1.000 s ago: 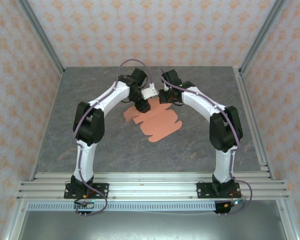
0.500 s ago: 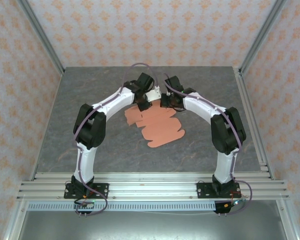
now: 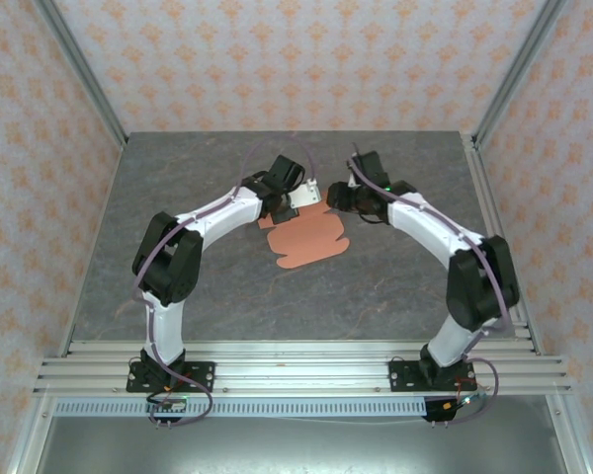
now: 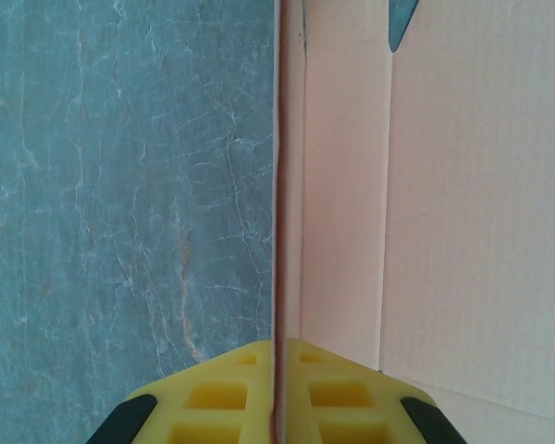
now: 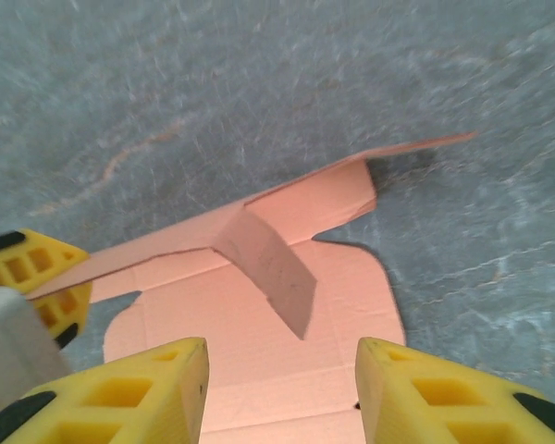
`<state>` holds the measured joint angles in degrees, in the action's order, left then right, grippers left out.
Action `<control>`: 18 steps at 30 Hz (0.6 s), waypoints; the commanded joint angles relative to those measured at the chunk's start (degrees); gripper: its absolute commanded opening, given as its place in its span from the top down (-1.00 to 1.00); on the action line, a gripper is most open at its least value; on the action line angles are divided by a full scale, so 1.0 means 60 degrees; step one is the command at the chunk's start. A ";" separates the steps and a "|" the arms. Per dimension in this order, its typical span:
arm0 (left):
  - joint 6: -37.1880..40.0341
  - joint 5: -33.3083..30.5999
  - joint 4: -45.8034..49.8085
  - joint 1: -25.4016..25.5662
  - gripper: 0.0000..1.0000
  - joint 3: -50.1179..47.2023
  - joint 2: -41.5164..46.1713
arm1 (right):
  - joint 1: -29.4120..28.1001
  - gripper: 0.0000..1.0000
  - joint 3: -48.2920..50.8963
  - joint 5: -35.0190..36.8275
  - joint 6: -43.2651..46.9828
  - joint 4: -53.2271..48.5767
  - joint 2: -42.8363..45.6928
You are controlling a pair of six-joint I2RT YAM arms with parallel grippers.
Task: Fold the paper box
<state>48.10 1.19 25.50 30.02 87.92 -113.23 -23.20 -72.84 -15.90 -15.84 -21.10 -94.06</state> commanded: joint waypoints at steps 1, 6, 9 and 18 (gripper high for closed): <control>0.0560 -0.0250 0.0171 0.0051 0.84 0.0113 -0.0003 | 0.1010 0.04 0.0370 -0.0592 0.0225 0.0445 0.0867; 0.0681 0.0296 0.0674 -0.0034 0.83 0.0640 -0.0238 | 0.2133 -0.03 0.0092 -0.1403 0.1211 0.0375 0.0402; 0.0825 0.0424 0.0878 -0.0095 0.82 0.1017 -0.0430 | 0.2451 -0.04 -0.0453 -0.1915 0.1807 0.0342 -0.0516; 0.1097 0.1141 0.1955 -0.0626 0.81 0.2760 -0.1538 | 0.2856 0.03 -0.3484 -0.2330 0.3056 -0.0836 -0.3384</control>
<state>53.12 6.52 33.08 27.40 101.82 -120.75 -6.55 -87.74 -28.75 -1.89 -22.24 -111.90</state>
